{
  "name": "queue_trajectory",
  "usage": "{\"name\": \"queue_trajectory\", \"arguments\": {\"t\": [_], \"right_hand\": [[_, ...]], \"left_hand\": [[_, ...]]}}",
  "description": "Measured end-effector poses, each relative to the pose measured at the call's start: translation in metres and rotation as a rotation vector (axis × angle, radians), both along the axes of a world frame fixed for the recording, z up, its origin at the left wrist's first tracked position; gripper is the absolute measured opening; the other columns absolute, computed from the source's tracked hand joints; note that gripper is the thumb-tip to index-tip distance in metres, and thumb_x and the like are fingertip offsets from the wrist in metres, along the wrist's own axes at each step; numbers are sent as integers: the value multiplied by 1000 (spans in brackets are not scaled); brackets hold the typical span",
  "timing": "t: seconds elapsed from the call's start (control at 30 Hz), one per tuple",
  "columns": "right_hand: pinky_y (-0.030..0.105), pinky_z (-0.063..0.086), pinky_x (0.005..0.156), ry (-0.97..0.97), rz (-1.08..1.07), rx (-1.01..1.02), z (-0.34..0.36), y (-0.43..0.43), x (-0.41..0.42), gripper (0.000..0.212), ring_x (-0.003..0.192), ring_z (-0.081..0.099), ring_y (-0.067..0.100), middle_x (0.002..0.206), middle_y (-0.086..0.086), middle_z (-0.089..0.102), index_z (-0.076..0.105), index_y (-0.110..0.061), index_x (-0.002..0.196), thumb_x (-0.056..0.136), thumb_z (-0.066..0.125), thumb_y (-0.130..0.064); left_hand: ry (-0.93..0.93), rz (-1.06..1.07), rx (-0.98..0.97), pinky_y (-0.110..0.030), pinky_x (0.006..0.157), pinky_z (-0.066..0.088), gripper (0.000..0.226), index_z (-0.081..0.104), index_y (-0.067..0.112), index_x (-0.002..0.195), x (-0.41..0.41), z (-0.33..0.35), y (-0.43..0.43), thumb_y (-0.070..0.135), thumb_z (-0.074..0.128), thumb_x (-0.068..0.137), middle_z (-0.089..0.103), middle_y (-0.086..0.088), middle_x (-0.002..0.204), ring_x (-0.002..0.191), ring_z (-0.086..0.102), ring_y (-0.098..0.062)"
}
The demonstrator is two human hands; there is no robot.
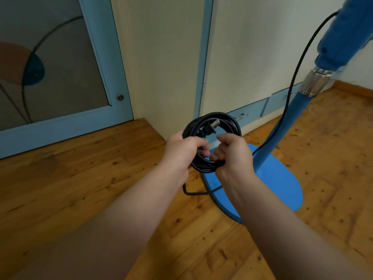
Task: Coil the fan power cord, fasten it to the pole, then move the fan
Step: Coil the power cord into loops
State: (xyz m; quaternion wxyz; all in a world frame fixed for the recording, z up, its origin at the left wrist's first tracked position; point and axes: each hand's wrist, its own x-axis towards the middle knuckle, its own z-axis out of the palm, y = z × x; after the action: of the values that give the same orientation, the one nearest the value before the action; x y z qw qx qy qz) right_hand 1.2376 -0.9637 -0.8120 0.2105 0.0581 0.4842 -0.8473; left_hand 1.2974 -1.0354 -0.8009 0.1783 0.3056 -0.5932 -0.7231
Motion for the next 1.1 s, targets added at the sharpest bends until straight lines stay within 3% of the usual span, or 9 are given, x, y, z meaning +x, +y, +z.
{"name": "queue_trajectory", "arguments": {"t": [0.17, 0.3, 0.37, 0.5, 0.63, 0.73, 0.83, 1.0, 1.1], "right_hand": [[22, 29, 35, -16, 102, -61, -4, -2, 0, 33, 32, 23, 9, 36, -6, 21, 31, -17, 60, 81, 45, 4], [29, 48, 52, 143, 263, 87, -9, -4, -1, 21, 43, 46, 14, 48, 1, 41, 44, -10, 69, 81, 52, 5], [37, 51, 73, 315, 274, 368, -13, -5, -2, 18, 68, 58, 20, 70, 5, 55, 52, -13, 81, 77, 61, 1], [37, 47, 94, 773, 245, 738, -12, 0, -3, 55, 108, 55, 20, 115, 3, 59, 46, -23, 120, 73, 67, -2], [37, 43, 86, 1460, 392, 1156, -12, 5, -4, 63, 109, 49, 28, 115, 7, 58, 44, -19, 127, 68, 62, -8], [35, 38, 61, 1432, 367, 1219, -13, 2, -4, 36, 82, 57, 32, 89, 9, 62, 49, -14, 107, 71, 56, -9], [34, 34, 56, 1396, 339, 1177, -15, 4, -6, 15, 67, 52, 30, 72, 6, 56, 46, -12, 86, 73, 54, -8], [36, 37, 54, 1202, 317, 1109, -16, 7, -9, 13, 61, 48, 28, 58, 1, 44, 44, -10, 70, 70, 53, 0], [30, 33, 49, 1068, 300, 1089, -14, 9, -12, 22, 58, 43, 21, 58, 0, 43, 40, -16, 63, 70, 51, 2]], "left_hand": [[37, 6, 27, -28, 58, 47, 19, 57, 5, 94, 1, 0, -7, -3, 59, 77, 50, 2, 40, 39, 50, -12], [-22, 61, -186, -18, 42, 44, 23, 57, 14, 87, 2, 6, -18, -6, 54, 77, 49, -5, 53, 40, 45, -14], [-99, 32, -386, -23, 47, 44, 21, 58, 14, 86, 2, 6, -28, -4, 56, 76, 53, -7, 62, 48, 47, -17], [-255, -157, -786, -29, 56, 40, 19, 53, 18, 74, 4, 3, -38, -1, 59, 75, 53, -3, 66, 61, 50, -20], [-306, -295, -939, -28, 53, 37, 21, 50, 19, 76, 3, 1, -34, -1, 57, 74, 52, -1, 68, 65, 53, -21], [-325, -378, -986, -30, 58, 39, 22, 48, 16, 90, 1, -2, -25, 2, 57, 75, 54, -2, 77, 76, 55, -24], [-292, -411, -898, -29, 55, 38, 36, 45, 18, 103, 1, -2, -21, 4, 61, 74, 55, -1, 82, 72, 55, -18], [-280, -379, -980, -38, 59, 49, 76, 28, 26, 132, 3, -3, -26, 10, 68, 70, 62, -5, 84, 70, 60, -20], [-287, -283, -1070, -42, 70, 55, 69, 33, 29, 131, 6, -7, -23, 19, 70, 73, 63, 0, 91, 77, 62, -19]]}}
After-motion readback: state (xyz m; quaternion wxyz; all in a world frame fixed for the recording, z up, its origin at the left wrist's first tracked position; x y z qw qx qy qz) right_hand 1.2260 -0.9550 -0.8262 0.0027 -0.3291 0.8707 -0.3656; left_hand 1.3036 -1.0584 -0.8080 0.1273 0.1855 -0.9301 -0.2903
